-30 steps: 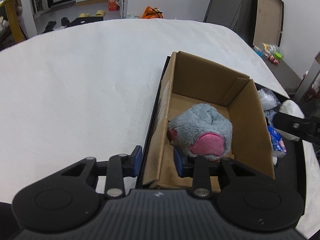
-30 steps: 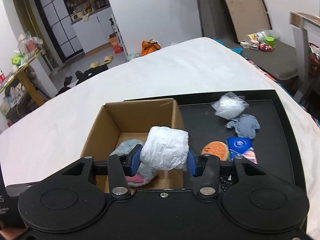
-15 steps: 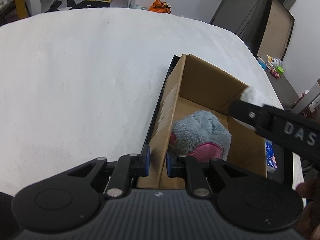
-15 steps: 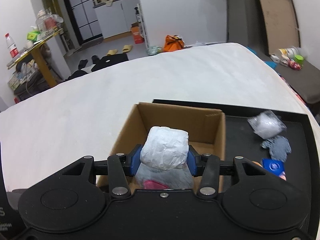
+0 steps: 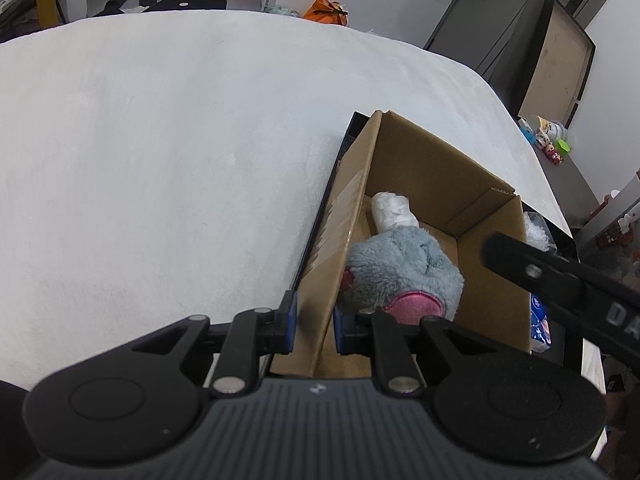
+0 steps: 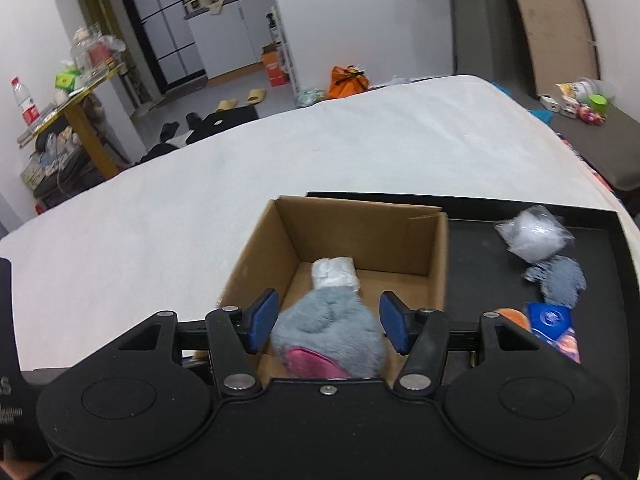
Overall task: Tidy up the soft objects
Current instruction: 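Carry the white bundle with the right tool into the box and release, then grasp the blue Vinda tissue pack with the right tool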
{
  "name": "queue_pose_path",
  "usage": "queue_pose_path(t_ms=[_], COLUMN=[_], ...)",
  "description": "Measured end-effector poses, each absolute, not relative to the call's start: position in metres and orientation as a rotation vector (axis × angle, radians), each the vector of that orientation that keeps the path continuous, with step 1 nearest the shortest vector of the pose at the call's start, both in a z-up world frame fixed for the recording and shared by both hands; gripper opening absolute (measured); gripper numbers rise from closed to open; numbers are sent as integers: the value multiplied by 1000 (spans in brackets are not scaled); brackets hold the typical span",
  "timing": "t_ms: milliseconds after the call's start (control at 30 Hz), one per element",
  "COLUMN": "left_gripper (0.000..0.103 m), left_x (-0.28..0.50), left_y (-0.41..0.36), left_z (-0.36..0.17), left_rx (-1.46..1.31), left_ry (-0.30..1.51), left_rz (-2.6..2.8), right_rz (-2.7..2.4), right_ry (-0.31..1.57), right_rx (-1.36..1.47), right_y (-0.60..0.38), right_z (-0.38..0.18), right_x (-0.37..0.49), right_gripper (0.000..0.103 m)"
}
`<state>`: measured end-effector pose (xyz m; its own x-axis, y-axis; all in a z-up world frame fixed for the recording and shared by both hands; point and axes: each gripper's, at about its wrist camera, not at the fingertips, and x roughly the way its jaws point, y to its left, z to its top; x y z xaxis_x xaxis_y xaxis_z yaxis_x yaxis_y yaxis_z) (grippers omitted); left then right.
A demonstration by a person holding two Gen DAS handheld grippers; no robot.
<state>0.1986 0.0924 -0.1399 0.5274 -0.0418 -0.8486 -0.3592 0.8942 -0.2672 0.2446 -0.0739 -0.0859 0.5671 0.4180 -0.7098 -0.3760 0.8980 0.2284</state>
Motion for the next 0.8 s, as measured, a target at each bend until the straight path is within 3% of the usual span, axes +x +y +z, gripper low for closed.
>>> queue_pose_path(t_ms=[233,600,800], left_gripper=[20,49,60], left_x=[200,202,204], left_y=[85,65,54], left_z=[-135,-129,-125], left_rx=[-388,-277,-238], left_ry=[1007,1010,1002], left_rz=[211,240,240], right_rz=[391,310,273], right_ry=[837,864,882], right_rx=[101,200,236], right_y=[-111,-154,-167], right_z=[-84,-103,-115], right_x=[238,242,248], right_gripper=[56,56,57])
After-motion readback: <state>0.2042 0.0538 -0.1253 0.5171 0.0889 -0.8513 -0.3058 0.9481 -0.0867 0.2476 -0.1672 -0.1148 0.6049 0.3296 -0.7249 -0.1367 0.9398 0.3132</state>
